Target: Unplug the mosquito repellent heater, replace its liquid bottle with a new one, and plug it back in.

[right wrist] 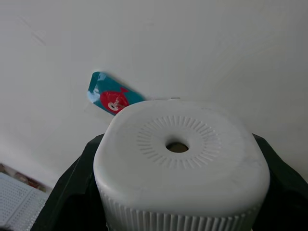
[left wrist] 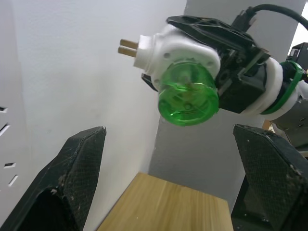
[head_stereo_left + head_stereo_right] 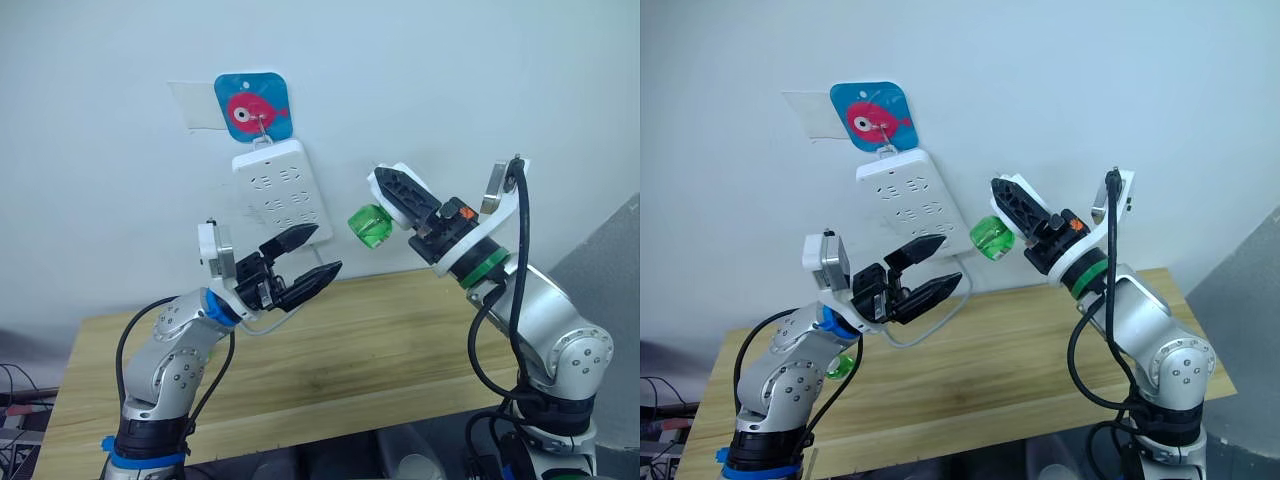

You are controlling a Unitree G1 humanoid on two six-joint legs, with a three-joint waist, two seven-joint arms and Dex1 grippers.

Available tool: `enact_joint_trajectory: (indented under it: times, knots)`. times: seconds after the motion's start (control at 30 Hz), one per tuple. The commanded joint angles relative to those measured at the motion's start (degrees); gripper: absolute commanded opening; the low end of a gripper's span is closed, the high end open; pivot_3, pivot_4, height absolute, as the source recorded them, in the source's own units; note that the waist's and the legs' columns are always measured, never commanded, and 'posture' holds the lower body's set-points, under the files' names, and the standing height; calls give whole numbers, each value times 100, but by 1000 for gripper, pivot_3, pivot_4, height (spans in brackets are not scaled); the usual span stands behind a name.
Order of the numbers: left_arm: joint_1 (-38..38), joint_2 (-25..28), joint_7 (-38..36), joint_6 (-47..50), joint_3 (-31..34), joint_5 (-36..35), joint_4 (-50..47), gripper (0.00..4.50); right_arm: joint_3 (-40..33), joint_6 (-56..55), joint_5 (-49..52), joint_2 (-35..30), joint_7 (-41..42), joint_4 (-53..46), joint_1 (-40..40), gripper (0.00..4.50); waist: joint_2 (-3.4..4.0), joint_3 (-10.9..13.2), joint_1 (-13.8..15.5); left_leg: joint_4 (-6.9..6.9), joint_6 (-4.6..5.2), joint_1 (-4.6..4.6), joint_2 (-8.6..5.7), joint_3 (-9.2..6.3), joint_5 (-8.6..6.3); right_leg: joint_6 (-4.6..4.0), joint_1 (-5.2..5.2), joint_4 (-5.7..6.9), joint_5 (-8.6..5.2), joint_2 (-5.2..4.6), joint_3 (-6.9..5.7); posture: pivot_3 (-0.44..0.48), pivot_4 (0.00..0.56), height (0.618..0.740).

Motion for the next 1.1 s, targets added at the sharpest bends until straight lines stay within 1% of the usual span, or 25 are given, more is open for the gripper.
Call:
enact_joint_trajectory:
  times: [0.03, 0.2, 0.5, 0.73, 1.07, 1.1]
  knots:
    - [-142, -108, 117, -117, -92, 14, -151, 4461, 120, -314, 179, 34, -135, -138, -146, 3037, 1, 5, 10, 0, 0, 0, 0, 0, 0, 0, 0, 0, 0, 0, 0, -261, 203, 740]
    - [-383, -434, 340, -229, -322, 218, -19, 4461, 316, -536, 143, 101, -249, -96, -244, 3037, 10, 27, 92, 3, 5, 0, 0, 6, -3, 0, 0, 0, 0, 1, 5, -260, 207, 740]
    - [-698, -827, 536, -359, -551, 387, 143, 4461, 485, -701, 86, 76, -294, -103, -296, 3037, 12, 44, 154, 5, 13, 4, 2, 16, -7, 1, 0, 0, 1, 4, 17, -269, 206, 740]
    - [-852, -989, 672, -407, -555, 430, 235, 4461, 513, -791, 49, 49, -328, -143, -273, 3037, 11, 58, 151, 4, 14, 4, 3, 17, -8, 1, -1, -1, 1, 4, 18, -279, 207, 740]
    - [-856, -1008, 648, -400, -644, 449, 228, 4461, 509, -852, 51, -17, -328, -191, -209, 3037, 7, 99, 153, 5, 14, 3, 3, 17, -8, 1, 0, -2, 0, 4, 18, -287, 209, 740]
    - [-861, -1014, 648, -404, -645, 446, 234, 4288, 513, -859, 49, -22, -324, -194, -209, 3037, 7, 106, 153, 4, 14, 3, 3, 18, -8, 1, 0, -3, 1, 4, 18, -287, 209, 740]
